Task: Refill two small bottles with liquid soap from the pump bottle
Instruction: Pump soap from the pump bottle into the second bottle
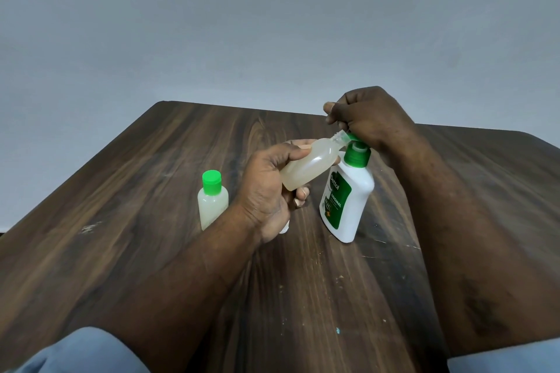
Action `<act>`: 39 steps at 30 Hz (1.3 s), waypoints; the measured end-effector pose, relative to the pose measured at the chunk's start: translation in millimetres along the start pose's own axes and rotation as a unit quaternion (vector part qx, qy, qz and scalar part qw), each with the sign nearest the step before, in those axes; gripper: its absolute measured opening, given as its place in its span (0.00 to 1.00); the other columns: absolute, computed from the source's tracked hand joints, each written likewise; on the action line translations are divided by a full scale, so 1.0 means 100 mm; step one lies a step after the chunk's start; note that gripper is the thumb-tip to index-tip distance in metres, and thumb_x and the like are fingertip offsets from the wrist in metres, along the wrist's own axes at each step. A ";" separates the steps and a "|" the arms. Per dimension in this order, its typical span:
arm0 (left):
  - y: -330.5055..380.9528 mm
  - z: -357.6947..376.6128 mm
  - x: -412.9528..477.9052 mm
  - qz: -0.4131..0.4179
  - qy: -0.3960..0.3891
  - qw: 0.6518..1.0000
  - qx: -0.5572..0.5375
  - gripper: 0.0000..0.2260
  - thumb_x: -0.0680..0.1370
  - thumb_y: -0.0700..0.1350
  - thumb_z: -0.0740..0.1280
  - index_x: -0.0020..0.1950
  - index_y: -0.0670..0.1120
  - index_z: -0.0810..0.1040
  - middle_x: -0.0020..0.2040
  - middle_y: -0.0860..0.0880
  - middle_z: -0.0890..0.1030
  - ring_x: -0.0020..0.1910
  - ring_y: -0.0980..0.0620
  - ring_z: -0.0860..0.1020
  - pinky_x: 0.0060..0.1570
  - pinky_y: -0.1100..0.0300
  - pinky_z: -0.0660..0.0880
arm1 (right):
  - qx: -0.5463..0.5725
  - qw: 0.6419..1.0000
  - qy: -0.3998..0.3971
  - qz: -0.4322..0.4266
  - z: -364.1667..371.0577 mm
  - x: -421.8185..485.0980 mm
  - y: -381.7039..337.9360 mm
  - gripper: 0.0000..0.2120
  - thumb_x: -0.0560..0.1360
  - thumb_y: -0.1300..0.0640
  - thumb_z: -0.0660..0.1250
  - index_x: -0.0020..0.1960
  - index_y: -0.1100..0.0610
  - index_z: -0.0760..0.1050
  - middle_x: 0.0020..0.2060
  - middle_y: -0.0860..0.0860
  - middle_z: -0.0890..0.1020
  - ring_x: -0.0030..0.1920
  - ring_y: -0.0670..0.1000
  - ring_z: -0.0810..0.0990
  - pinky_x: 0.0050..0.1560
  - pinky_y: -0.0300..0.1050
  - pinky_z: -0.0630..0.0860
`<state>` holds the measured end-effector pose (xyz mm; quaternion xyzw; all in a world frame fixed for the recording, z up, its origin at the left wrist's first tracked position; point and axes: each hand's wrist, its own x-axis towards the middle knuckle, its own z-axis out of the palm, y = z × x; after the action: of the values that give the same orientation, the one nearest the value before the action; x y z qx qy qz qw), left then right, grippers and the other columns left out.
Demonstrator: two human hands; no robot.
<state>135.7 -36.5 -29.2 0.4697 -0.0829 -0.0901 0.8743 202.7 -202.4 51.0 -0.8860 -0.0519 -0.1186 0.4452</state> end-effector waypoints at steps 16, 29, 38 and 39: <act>0.02 0.01 -0.02 -0.007 0.001 1.000 0.001 0.28 0.70 0.49 0.68 0.68 0.38 0.78 0.67 0.28 0.76 0.24 0.53 0.72 0.24 0.63 0.67 | -0.009 1.000 0.005 0.002 0.02 -0.03 -0.04 0.12 0.79 0.55 0.73 0.37 0.55 0.83 0.23 0.39 0.78 0.33 0.42 0.79 0.42 0.45 0.76; -0.02 -0.01 0.00 -0.010 0.000 1.000 0.024 0.16 0.80 0.41 0.60 0.65 0.40 0.79 0.65 0.31 0.80 0.37 0.48 0.81 0.28 0.62 0.69 | -0.002 1.000 0.022 -0.010 -0.03 0.00 0.00 0.11 0.79 0.54 0.72 0.40 0.56 0.84 0.24 0.35 0.78 0.28 0.37 0.75 0.36 0.41 0.71; -0.03 -0.02 0.01 0.007 -0.047 0.998 0.035 0.17 0.83 0.38 0.60 0.70 0.39 0.77 0.63 0.35 0.82 0.43 0.47 0.81 0.33 0.60 0.73 | -0.009 1.000 0.021 -0.007 -0.05 0.02 0.00 0.09 0.79 0.56 0.72 0.41 0.56 0.85 0.23 0.35 0.77 0.25 0.33 0.74 0.32 0.35 0.69; -0.03 -0.02 0.01 0.007 -0.048 0.998 0.034 0.17 0.83 0.38 0.60 0.70 0.40 0.77 0.64 0.34 0.81 0.43 0.47 0.81 0.33 0.60 0.73 | -0.010 1.000 0.020 -0.007 -0.05 0.02 0.00 0.09 0.79 0.56 0.71 0.41 0.56 0.84 0.22 0.35 0.77 0.25 0.34 0.74 0.32 0.35 0.69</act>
<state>137.2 -37.1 -32.3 0.4936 -0.1313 -0.1037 0.8535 203.8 -206.2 54.6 -0.8873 -0.0480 -0.1403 0.4368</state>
